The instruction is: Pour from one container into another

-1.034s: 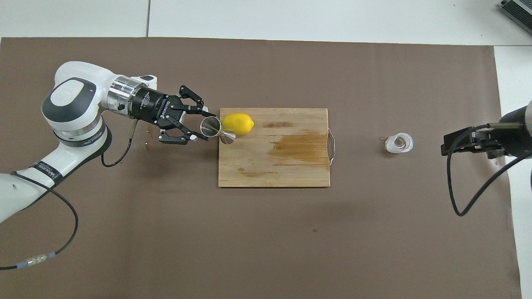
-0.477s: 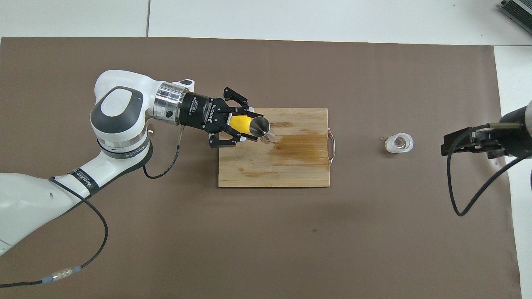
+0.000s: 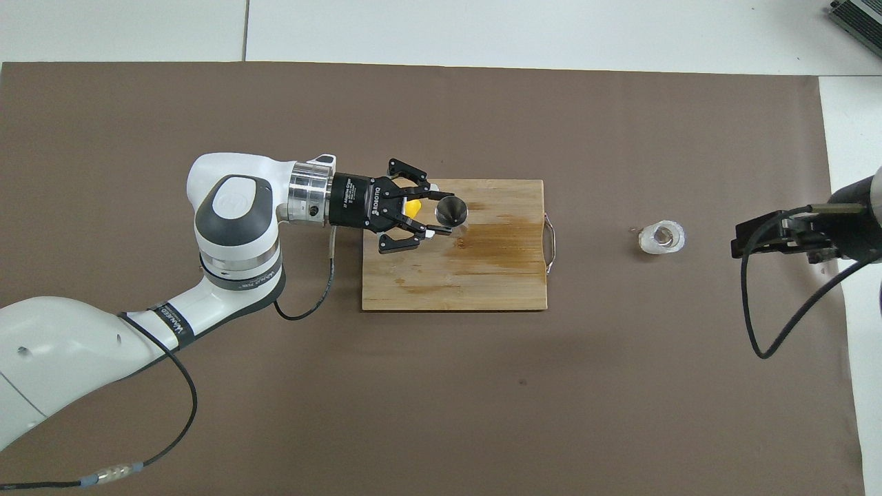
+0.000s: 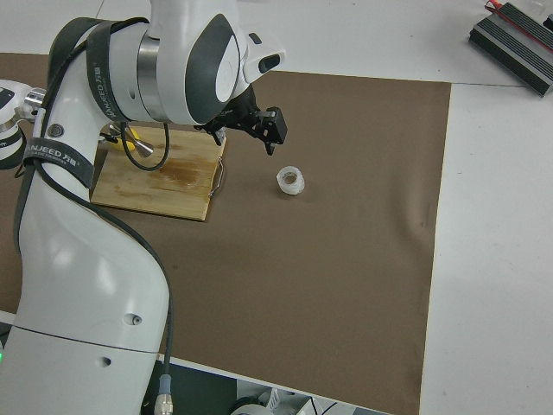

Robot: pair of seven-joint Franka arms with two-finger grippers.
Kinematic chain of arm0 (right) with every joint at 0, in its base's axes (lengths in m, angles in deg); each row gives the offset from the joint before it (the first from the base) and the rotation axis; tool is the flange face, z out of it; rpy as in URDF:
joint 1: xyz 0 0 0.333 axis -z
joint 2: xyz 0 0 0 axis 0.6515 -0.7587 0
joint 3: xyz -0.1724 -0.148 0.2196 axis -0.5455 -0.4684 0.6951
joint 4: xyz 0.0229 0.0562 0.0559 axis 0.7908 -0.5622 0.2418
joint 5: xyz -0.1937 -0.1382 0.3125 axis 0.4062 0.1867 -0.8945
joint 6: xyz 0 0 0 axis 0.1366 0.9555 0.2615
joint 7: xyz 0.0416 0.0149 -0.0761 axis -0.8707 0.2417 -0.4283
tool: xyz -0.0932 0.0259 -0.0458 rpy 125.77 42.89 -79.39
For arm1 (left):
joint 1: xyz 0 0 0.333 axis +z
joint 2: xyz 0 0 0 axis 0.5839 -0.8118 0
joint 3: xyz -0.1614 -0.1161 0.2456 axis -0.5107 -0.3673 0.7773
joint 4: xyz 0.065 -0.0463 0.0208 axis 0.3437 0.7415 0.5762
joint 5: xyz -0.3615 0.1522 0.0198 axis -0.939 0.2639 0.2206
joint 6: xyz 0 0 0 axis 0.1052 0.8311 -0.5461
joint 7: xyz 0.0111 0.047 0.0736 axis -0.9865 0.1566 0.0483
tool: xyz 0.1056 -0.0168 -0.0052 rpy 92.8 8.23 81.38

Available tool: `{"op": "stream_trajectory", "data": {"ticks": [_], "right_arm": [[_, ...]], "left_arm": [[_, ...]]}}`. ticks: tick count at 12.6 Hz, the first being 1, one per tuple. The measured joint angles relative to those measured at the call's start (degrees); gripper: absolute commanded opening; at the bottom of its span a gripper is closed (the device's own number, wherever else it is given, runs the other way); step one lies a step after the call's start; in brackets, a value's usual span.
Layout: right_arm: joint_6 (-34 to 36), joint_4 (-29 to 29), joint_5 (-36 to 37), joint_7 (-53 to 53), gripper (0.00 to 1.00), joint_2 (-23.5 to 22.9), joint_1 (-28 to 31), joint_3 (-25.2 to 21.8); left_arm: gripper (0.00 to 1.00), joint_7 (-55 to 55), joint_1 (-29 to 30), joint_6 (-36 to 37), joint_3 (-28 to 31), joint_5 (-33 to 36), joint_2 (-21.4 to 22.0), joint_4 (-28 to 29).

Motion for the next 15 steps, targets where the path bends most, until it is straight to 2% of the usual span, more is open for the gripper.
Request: {"op": "stream_trajectory", "data": {"ticks": [7,15], "right_arm": [[0.0,0.0,0.0,0.0,1.00,0.0,0.0,0.0],[0.0,0.0,0.0,0.0,1.00,0.0,0.0,0.0]], "left_arm": [[0.00,-6.2,-1.5,-9.6,-1.6,-6.1,2.7,7.6],[0.00,-7.2,-3.9,-15.6,-2.4,-11.8,3.9,9.9]]}}
